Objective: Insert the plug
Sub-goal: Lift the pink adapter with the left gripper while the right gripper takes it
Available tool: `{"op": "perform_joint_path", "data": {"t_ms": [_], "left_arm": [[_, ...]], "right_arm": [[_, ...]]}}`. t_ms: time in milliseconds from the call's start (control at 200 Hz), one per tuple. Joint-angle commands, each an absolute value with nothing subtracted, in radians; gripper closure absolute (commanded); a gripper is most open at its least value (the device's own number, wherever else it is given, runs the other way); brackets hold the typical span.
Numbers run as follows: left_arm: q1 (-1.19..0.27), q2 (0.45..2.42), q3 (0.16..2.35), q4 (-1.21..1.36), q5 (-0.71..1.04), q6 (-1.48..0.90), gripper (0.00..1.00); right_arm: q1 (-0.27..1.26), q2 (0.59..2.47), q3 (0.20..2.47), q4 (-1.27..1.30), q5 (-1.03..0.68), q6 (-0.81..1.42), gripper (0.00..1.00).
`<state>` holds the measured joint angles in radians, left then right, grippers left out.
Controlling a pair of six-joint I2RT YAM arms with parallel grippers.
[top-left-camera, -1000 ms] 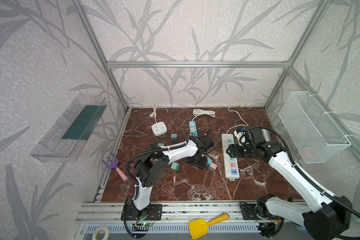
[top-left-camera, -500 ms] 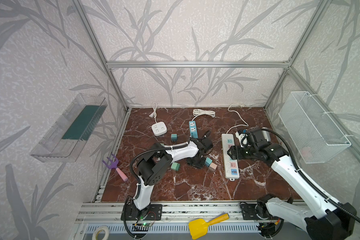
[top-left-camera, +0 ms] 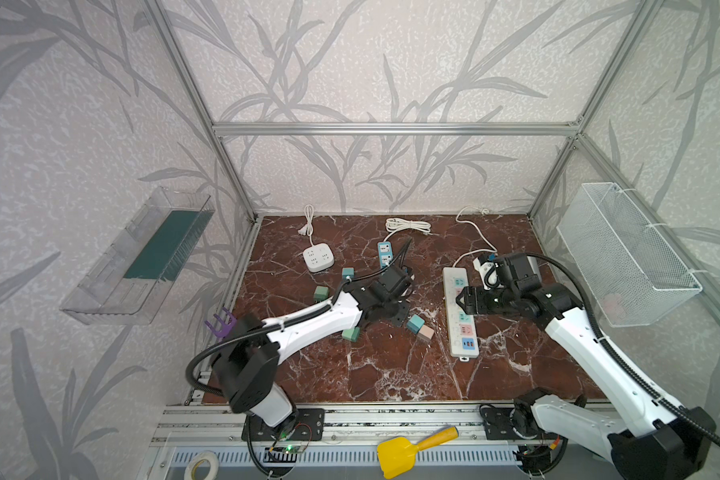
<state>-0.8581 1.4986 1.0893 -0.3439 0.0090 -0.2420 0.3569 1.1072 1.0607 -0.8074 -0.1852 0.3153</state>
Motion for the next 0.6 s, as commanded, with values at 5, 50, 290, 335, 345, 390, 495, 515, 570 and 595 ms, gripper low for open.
{"op": "perform_joint_path", "data": {"t_ms": [5, 50, 290, 335, 345, 390, 495, 515, 570, 595], "left_arm": [[-0.862, 1.434, 0.946, 0.083, -0.029, -0.103, 0.75], [-0.862, 1.43, 0.91, 0.184, -0.034, -0.075, 0.76], [-0.864, 1.475, 0.827, 0.471, 0.042, 0.034, 0.74], [-0.864, 1.474, 0.779, 0.571, 0.061, 0.06, 0.76], [-0.864, 1.473, 0.768, 0.592, 0.066, 0.063, 0.76], [-0.865, 1.471, 0.722, 0.679, 0.072, 0.079, 0.76], [-0.866, 1.465, 0.706, 0.669, 0.092, 0.118, 0.73], [-0.865, 1.464, 0.71, 0.651, 0.103, 0.127, 0.72], [-0.869, 1.46, 0.721, 0.614, 0.117, 0.146, 0.71], [-0.871, 1.459, 0.723, 0.605, 0.12, 0.148, 0.71]], "right_arm": [[0.353, 1.133, 1.156, -0.861, -0.241, 0.282, 0.27], [0.353, 1.148, 1.185, -0.875, -0.264, 0.269, 0.28], [0.354, 1.208, 1.273, -0.883, -0.326, 0.233, 0.31], [0.354, 1.228, 1.281, -0.883, -0.348, 0.226, 0.33], [0.354, 1.231, 1.283, -0.881, -0.355, 0.226, 0.34], [0.354, 1.251, 1.288, -0.873, -0.394, 0.224, 0.39], [0.358, 1.284, 1.292, -0.834, -0.502, 0.24, 0.5], [0.362, 1.29, 1.293, -0.826, -0.515, 0.242, 0.5], [0.377, 1.303, 1.301, -0.814, -0.525, 0.242, 0.5], [0.385, 1.311, 1.306, -0.812, -0.524, 0.236, 0.5]]}}
